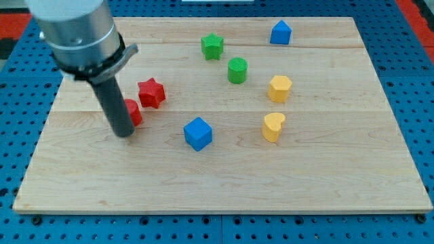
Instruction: Push the blue blocks closer to each other
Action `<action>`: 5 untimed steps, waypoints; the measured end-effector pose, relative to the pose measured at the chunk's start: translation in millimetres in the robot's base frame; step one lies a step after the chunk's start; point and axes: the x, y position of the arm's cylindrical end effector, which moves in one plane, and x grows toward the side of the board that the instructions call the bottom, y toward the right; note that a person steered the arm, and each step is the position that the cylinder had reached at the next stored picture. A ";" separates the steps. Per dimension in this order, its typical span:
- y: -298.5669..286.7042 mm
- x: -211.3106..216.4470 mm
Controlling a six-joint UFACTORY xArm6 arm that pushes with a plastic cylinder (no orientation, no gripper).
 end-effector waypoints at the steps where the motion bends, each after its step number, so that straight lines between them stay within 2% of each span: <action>1: 8.0 -12.1; 2: 19.9 62.7; 3: 86.9 99.1; 4: 130.5 84.0; 5: 134.3 61.7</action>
